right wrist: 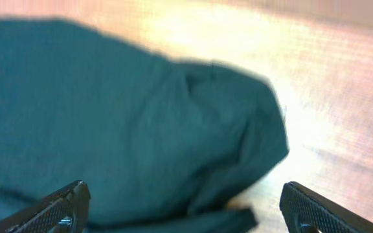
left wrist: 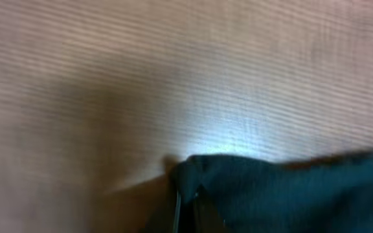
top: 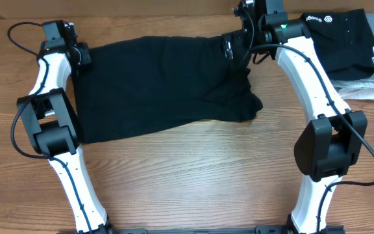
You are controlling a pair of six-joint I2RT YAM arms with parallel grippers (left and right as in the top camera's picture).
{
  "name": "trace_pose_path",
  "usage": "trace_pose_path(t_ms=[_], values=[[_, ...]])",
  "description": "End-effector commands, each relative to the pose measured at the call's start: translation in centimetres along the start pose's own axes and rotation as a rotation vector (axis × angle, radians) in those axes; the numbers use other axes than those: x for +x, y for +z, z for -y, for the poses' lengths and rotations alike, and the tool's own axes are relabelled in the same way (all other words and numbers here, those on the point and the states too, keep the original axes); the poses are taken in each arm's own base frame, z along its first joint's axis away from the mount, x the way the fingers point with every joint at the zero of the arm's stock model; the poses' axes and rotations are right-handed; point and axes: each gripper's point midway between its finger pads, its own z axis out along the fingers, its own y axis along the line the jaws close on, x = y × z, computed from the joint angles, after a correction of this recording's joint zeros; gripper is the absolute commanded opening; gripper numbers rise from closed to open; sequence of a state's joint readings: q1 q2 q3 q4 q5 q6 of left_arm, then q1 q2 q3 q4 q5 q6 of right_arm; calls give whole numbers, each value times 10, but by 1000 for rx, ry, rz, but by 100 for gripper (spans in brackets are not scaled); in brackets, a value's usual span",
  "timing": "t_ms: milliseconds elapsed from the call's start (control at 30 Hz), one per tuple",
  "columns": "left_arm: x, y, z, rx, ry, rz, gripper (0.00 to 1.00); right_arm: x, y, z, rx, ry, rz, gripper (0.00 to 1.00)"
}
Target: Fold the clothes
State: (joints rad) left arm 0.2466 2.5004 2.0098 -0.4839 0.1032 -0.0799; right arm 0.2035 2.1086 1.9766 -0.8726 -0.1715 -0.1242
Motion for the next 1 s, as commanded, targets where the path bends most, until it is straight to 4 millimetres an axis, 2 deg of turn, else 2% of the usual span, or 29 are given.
trace_pose_path(t_ms=[0,33,100,167,267,400,633,833,967], values=[[32,-6,9,25,-31,-146,4,-30,-4,7,33,-11,112,98],[24,-24,18,35,-24,-149,4,-44,-1,12,43,-16,169,99],[15,-44,29,50,-8,-138,4,-54,10,19,57,-21,218,99],[8,-58,38,56,14,-123,4,-57,27,24,59,-22,239,99],[0,-72,53,69,35,-101,4,-51,60,33,72,-8,238,98],[3,-74,66,81,53,-108,4,-36,95,57,124,18,218,98],[7,-73,67,34,72,-120,4,-11,130,88,141,77,181,98],[9,-74,64,9,75,-125,4,3,151,92,124,104,158,93],[9,-74,60,-7,74,-127,4,11,163,85,81,113,148,87]])
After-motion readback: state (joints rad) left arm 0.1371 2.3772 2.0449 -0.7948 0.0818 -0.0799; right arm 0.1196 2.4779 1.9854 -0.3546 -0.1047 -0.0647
